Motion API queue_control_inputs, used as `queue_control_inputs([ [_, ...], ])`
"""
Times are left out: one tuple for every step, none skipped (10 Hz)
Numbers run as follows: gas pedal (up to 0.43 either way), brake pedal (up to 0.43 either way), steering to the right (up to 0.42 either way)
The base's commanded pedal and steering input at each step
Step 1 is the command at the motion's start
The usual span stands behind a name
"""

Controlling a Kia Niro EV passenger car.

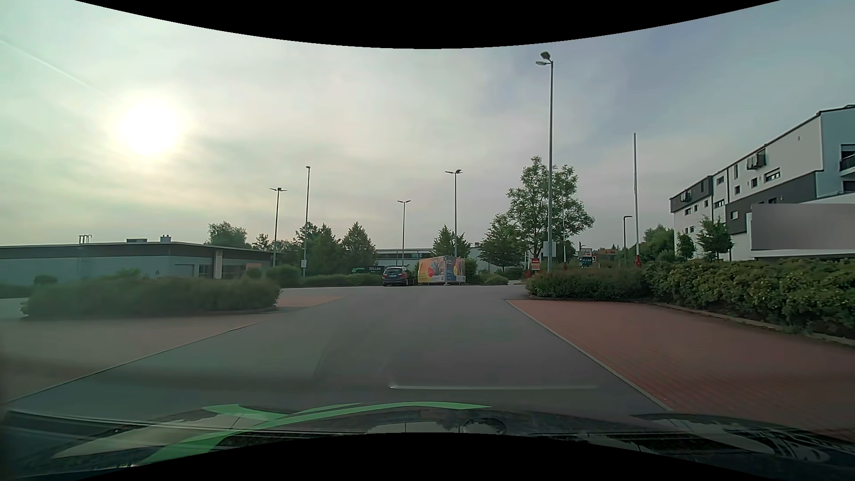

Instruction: Follow the waypoints while adhering to traffic rules and regulations

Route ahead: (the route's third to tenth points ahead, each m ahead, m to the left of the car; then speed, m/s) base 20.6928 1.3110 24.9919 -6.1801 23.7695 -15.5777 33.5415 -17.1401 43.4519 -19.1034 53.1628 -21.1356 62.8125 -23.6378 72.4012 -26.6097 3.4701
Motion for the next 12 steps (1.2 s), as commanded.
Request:
queue_control_inputs([
  [0.059,0.0,-0.015],
  [0.059,0.0,-0.015],
  [0.059,0.0,-0.012],
  [0.067,0.0,-0.009],
  [0.067,0.0,-0.009],
  [0.067,0.0,-0.009],
  [0.067,0.0,-0.009],
  [0.067,0.0,-0.009],
  [0.067,0.0,-0.009],
  [0.067,0.0,-0.009],
  [0.067,0.0,-0.009],
  [0.067,0.0,-0.009],
])
